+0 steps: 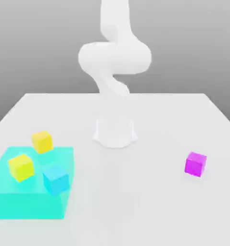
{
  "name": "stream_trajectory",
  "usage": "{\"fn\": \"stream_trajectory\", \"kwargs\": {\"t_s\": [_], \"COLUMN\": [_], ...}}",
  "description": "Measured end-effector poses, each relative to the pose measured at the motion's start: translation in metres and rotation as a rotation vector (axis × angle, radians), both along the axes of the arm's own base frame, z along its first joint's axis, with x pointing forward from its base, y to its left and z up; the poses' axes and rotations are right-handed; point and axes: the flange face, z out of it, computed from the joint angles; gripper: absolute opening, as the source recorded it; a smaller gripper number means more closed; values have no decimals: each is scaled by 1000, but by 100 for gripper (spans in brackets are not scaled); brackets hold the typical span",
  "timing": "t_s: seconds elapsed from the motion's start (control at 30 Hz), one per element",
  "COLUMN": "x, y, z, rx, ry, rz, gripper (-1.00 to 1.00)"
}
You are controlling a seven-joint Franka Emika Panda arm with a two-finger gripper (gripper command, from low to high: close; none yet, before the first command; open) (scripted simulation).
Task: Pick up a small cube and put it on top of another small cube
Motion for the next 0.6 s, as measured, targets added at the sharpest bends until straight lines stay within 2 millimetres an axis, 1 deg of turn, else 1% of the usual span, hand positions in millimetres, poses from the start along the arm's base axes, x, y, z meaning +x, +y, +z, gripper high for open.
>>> {"fn": "stream_trajectory", "kwargs": {"t_s": [0.07, 0.13, 0.2, 0.3, 0.37, 0.43, 0.5, 0.6], "x": [15, 24, 29, 27, 20, 10, -5, -33], "y": [33, 62, 89, 126, 148, 168, 185, 206], "z": [-38, -76, -115, -173, -212, -250, -286, -338], "rx": [31, 59, 84, 117, 136, 152, 164, 178], "ry": [56, 111, 166, 249, 304, 359, 413, 491], "rz": [-21, -43, -69, -112, -144, -179, -216, -275], "gripper": [0, 0, 0, 0, 0, 0, 0, 0]}}
